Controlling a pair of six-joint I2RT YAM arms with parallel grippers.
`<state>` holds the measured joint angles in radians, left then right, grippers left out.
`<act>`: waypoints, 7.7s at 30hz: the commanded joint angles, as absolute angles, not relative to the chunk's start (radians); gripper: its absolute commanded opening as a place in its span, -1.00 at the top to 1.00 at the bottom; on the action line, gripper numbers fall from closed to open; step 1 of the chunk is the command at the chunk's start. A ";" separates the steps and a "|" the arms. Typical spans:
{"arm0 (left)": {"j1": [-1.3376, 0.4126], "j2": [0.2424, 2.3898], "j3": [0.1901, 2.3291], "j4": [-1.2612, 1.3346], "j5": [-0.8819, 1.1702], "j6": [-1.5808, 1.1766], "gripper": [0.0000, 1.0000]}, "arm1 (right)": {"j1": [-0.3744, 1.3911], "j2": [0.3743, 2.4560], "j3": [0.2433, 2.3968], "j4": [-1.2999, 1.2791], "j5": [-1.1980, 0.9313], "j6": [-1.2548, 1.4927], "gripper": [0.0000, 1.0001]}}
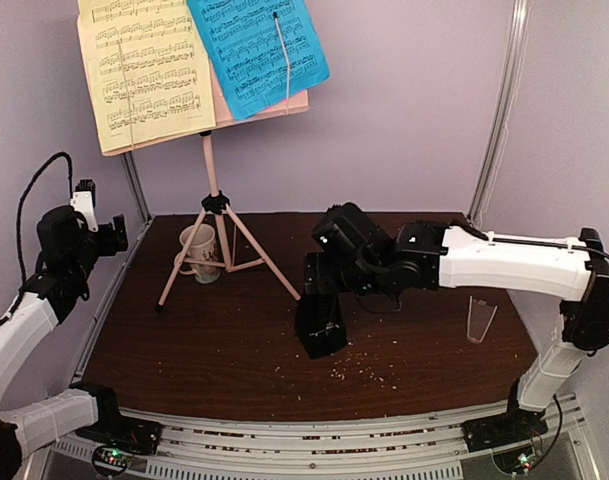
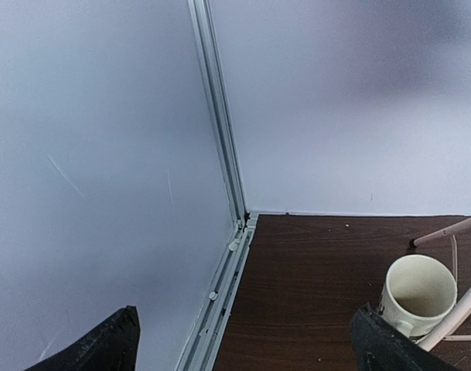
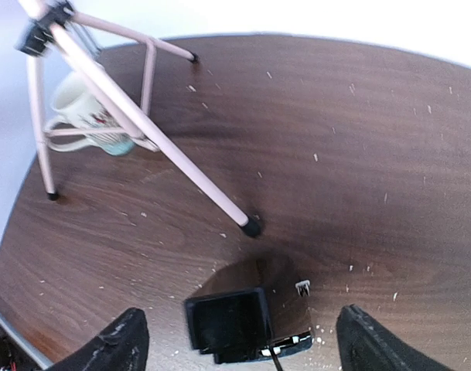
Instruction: Pack up the instrument practice props
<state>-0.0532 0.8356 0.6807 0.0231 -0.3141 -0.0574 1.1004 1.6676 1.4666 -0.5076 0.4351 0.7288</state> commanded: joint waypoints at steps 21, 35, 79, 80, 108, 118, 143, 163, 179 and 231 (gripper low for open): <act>-0.050 0.807 0.673 0.043 -0.329 -0.065 -0.97 | 0.696 1.248 0.807 -0.073 0.091 0.788 -0.73; -0.051 0.815 0.678 0.038 -0.327 -0.065 -0.96 | 0.790 1.540 0.775 0.140 0.004 0.839 -0.46; -0.050 0.806 0.685 0.026 -0.284 -0.056 -0.96 | 1.085 1.238 0.678 0.350 0.096 0.623 -0.82; -0.051 0.804 0.684 0.026 -0.283 -0.056 -0.97 | 1.085 1.243 0.690 0.361 0.073 0.605 -0.84; -0.050 0.821 0.684 0.028 -0.291 -0.049 -0.96 | 1.070 1.638 0.979 0.476 -0.119 0.216 -1.00; -0.050 0.822 0.683 0.029 -0.294 -0.049 -0.97 | 1.071 1.681 0.928 0.543 -0.020 0.197 -1.00; -0.050 0.828 0.683 0.030 -0.296 -0.051 -0.96 | 1.070 1.721 0.842 0.629 0.047 0.226 -0.94; -0.051 0.825 0.683 0.029 -0.296 -0.052 -0.96 | 1.068 1.712 0.798 0.672 0.061 0.253 -0.49; -0.051 0.825 0.683 0.028 -0.296 -0.053 -0.96 | 1.065 1.721 0.792 0.683 0.064 0.272 -0.40; -0.061 0.901 0.748 -0.074 -0.136 -0.030 -0.93 | 1.031 1.342 0.588 0.467 0.188 0.359 -1.00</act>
<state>-0.0532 0.8795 0.6880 -0.0341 -0.2218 -0.0471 1.0466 1.4220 0.6739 0.5213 0.1036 0.2939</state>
